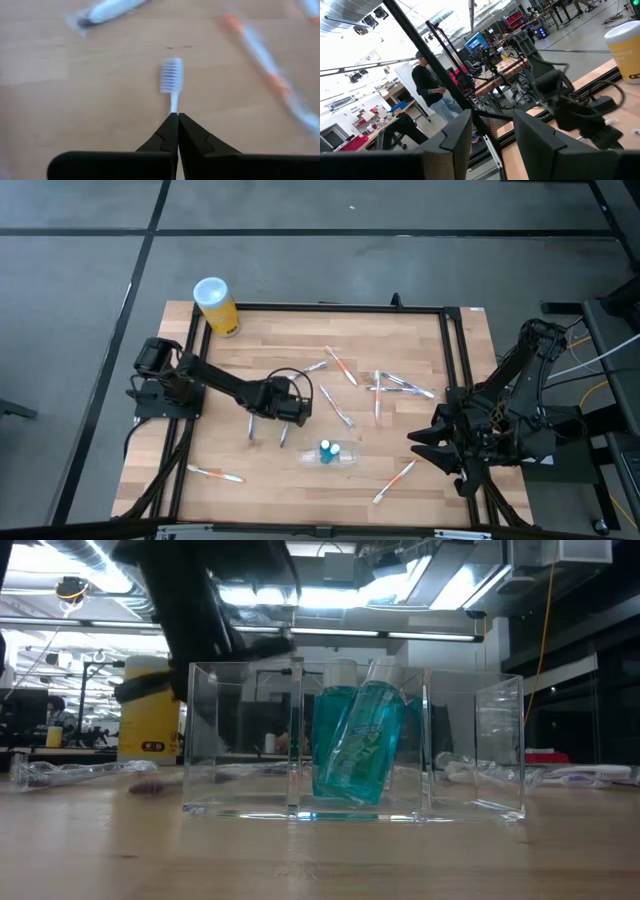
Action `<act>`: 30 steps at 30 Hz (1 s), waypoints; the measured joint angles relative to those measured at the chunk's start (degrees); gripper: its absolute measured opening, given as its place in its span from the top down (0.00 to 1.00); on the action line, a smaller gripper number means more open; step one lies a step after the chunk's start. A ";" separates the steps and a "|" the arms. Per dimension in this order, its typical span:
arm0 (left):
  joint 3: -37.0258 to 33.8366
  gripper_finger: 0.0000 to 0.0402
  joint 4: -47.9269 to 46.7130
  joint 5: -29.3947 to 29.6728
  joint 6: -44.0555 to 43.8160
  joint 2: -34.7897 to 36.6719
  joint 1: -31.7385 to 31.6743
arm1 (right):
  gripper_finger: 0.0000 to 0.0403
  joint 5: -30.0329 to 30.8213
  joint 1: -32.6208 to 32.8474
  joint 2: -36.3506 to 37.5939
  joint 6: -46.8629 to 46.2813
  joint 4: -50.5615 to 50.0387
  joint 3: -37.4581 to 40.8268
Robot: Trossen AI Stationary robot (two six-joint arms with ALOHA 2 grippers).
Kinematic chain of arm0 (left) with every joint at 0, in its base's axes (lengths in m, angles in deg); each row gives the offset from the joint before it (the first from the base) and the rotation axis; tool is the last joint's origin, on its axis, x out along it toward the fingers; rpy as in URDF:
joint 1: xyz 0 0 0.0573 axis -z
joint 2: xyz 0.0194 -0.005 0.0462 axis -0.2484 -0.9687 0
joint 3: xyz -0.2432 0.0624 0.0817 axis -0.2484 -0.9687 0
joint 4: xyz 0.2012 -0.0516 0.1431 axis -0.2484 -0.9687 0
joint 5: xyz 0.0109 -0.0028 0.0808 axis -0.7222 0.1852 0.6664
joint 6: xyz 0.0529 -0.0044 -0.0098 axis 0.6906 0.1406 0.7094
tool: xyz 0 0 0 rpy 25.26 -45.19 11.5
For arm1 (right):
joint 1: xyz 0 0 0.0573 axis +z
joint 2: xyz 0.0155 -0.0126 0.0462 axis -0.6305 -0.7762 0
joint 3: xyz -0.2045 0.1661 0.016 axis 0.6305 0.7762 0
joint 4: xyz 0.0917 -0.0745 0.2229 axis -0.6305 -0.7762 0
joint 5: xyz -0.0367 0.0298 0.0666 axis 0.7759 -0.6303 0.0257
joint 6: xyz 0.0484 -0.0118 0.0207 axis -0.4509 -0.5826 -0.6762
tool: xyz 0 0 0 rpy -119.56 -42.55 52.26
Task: Pick & Place toothbrushing station
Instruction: Put the purple toothbrush into the left section of the transparent organizer
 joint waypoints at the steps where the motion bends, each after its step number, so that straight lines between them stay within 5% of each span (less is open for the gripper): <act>1: 0.08 1.00 0.28 0.40 -0.76 0.55 0.71 | 0.63 0.02 -0.02 0.00 0.00 -0.02 0.00; 15: 0.18 0.97 0.82 -2.72 0.07 1.87 5.93 | 0.63 1.08 -0.06 0.00 0.89 -0.24 0.00; 30: 0.24 0.65 -1.16 -10.16 8.78 -2.43 2.24 | 0.63 1.08 -0.06 0.00 0.65 -0.05 0.00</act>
